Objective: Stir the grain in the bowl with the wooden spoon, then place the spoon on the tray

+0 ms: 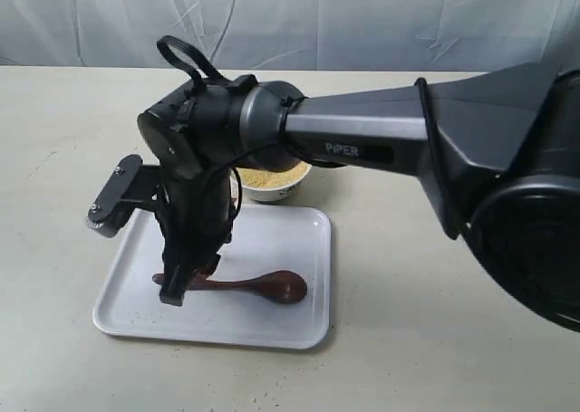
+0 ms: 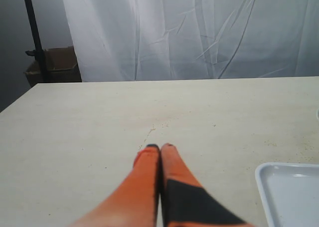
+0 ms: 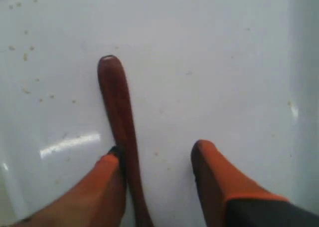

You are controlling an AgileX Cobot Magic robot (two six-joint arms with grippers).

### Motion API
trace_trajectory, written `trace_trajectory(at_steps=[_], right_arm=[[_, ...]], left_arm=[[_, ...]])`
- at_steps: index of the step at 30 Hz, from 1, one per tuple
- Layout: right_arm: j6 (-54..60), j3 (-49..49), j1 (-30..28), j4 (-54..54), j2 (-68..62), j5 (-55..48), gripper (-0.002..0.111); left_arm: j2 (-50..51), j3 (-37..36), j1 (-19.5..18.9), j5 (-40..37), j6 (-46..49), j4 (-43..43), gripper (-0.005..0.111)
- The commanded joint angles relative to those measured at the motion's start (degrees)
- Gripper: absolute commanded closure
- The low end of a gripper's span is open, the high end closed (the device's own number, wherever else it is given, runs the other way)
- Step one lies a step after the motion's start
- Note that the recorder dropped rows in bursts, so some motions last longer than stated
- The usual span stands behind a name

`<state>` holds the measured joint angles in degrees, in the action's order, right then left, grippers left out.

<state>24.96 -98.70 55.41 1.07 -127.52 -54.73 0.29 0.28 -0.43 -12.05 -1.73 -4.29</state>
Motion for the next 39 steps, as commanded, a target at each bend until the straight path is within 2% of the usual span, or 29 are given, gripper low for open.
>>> trace_trajectory(at_steps=[1,4,6,10,13,19,23,28,31,34,39], right_arm=[[-7.4,-0.3,-1.1,1.8,5.4,-3.5,0.068],[-15.3,-0.3,-4.5,1.0,8.1,-6.4,0.089],[-21.4,-0.3,-7.9,0.4,9.7,-8.8,0.109],[-26.0,1.2,-14.6,-1.5,12.7,-14.3,0.108],[-27.6,7.2,-18.9,-1.1,18.1,-12.3,0.108],[-32.6,25.8,-30.7,0.6,35.3,-5.5,0.108],[-34.2,36.9,-37.4,9.4,49.4,-5.1,0.108],[-48.3,48.7,-38.3,24.6,67.8,-4.2,0.108],[-51.7,55.0,-38.3,25.8,79.6,-0.3,0.108],[-51.3,62.2,-38.3,22.5,91.0,7.6,0.108],[-47.4,75.4,-38.3,21.5,105.5,27.9,0.108]], left_arm=[[-0.3,-0.3,0.0,0.2,-0.2,0.2,0.106],[-0.3,-0.3,0.0,0.2,-0.2,0.2,0.106],[-0.3,-0.3,0.0,0.2,-0.2,0.2,0.106],[-0.3,-0.3,0.0,0.2,-0.2,0.2,0.106],[-0.3,-0.3,0.0,0.2,-0.2,0.2,0.106],[-0.3,-0.3,0.0,0.2,-0.2,0.2,0.106],[-0.3,-0.3,0.0,0.2,-0.2,0.2,0.106],[-0.3,-0.3,0.0,0.2,-0.2,0.2,0.106],[-0.3,-0.3,0.0,0.2,-0.2,0.2,0.106],[-0.3,-0.3,0.0,0.2,-0.2,0.2,0.106],[-0.3,-0.3,0.0,0.2,-0.2,0.2,0.106]])
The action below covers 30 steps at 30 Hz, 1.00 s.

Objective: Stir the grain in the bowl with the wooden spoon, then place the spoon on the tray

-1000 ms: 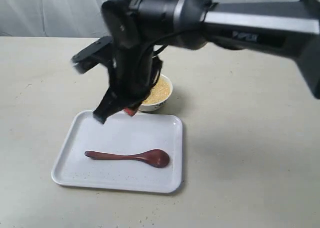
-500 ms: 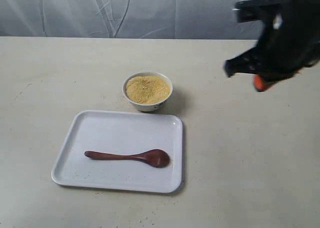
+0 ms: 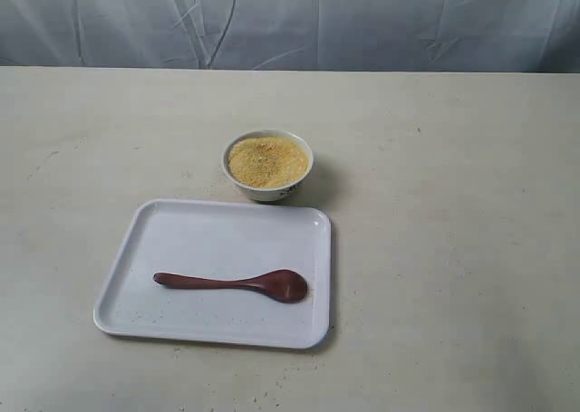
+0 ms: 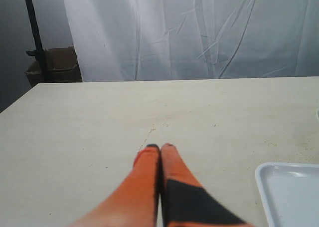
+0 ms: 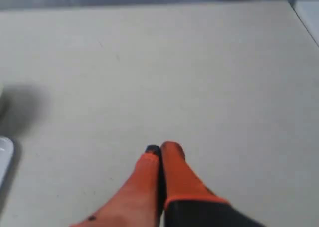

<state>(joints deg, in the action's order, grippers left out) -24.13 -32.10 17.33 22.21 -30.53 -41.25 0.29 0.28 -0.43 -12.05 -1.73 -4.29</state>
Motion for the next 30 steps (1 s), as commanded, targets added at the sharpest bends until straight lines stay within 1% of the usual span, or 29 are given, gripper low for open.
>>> trace_trajectory(at_steps=[1,3,6,9,21,23,28,30], right_arm=[[1.7,10.9,-0.3,1.3,10.4,16.7,0.108],[1.7,14.7,-0.3,3.3,13.1,17.4,0.108],[1.7,17.4,-0.3,3.1,15.8,16.0,0.108],[1.7,17.7,-0.3,3.0,16.9,14.2,0.108],[1.6,17.7,-0.7,3.1,17.7,14.0,0.108],[1.6,17.7,-3.1,1.8,19.4,14.0,0.108],[1.6,17.7,-12.1,1.7,24.4,14.0,0.108],[1.5,17.7,-14.1,1.7,26.6,14.0,0.108]], left_arm=[[-0.3,-0.3,0.0,0.2,-0.2,0.2,0.106],[-0.3,-0.3,0.0,0.2,-0.2,0.2,0.106],[-0.3,-0.3,0.0,0.2,-0.2,0.2,0.106],[-0.3,-0.3,0.0,0.2,-0.2,0.2,0.106],[-0.3,-0.3,0.0,0.2,-0.2,0.2,0.106],[-0.3,-0.3,0.0,0.2,-0.2,0.2,0.106],[-0.3,-0.3,0.0,0.2,-0.2,0.2,0.106],[-0.3,-0.3,0.0,0.2,-0.2,0.2,0.106]])
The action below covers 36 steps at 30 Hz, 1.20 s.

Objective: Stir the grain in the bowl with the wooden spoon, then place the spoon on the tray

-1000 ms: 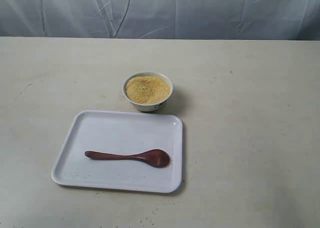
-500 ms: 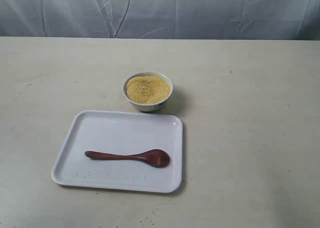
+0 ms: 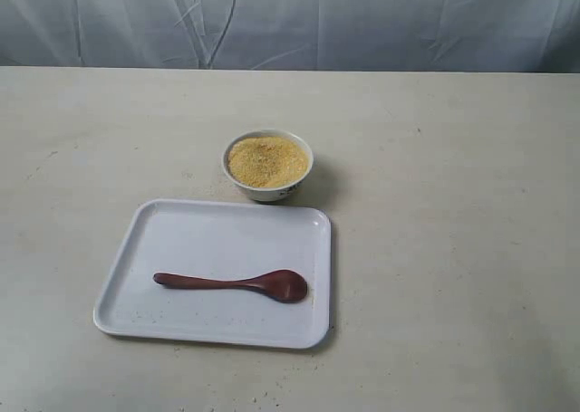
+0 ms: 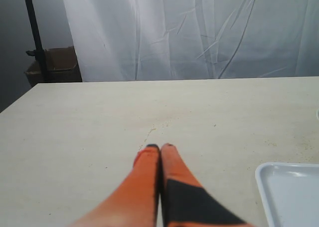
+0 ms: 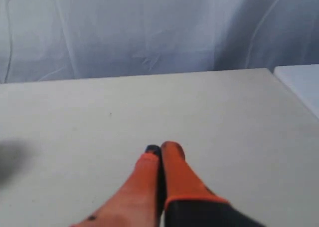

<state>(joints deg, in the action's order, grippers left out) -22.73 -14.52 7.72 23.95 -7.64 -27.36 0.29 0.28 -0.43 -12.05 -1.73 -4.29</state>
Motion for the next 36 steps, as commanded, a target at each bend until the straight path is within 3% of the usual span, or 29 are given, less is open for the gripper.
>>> trace_trajectory(at_steps=[1,16,24,31,36], right_arm=[[0.1,0.1,-5.1,-0.1,4.7,0.1,0.108],[0.3,2.9,-5.6,-0.7,7.6,0.2,0.108],[29.2,5.3,-5.6,-8.2,7.6,1.4,0.108],[29.5,5.4,-5.6,-17.9,7.6,-0.7,0.108],[29.5,8.9,-5.6,-18.8,7.6,0.5,0.108]], left_arm=[[-0.3,-0.3,0.0,0.2,-0.2,0.2,0.106],[-0.3,-0.3,0.0,0.2,-0.2,0.2,0.106],[-0.3,-0.3,0.0,0.3,-0.2,0.2,0.106],[-0.3,-0.3,0.0,0.3,-0.2,0.2,0.106],[-0.3,-0.3,0.0,0.3,-0.2,0.2,0.106]])
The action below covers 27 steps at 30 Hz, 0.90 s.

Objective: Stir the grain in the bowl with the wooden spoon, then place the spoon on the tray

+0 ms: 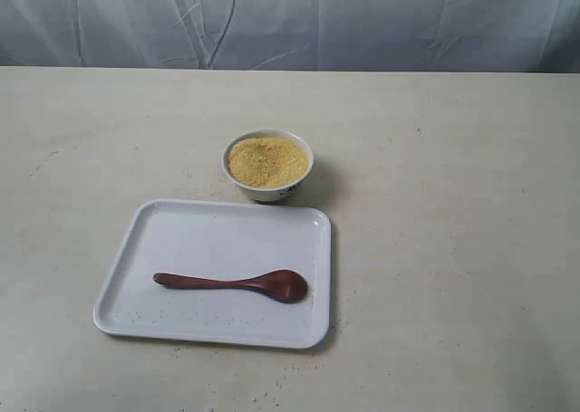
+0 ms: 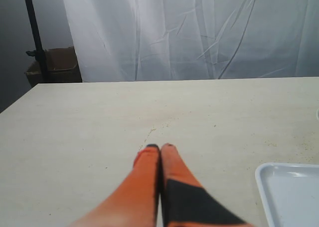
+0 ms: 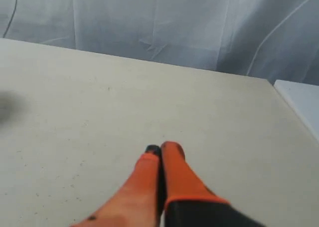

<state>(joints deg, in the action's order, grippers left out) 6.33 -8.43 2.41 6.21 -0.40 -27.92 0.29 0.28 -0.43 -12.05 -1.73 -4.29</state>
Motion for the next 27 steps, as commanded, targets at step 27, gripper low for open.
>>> trace_trajectory(at_steps=[27], right_arm=[[0.2,8.4,-0.3,-6.7,0.4,7.0,0.108]], left_arm=[[-0.3,-0.3,0.0,0.2,-0.2,0.2,0.106]])
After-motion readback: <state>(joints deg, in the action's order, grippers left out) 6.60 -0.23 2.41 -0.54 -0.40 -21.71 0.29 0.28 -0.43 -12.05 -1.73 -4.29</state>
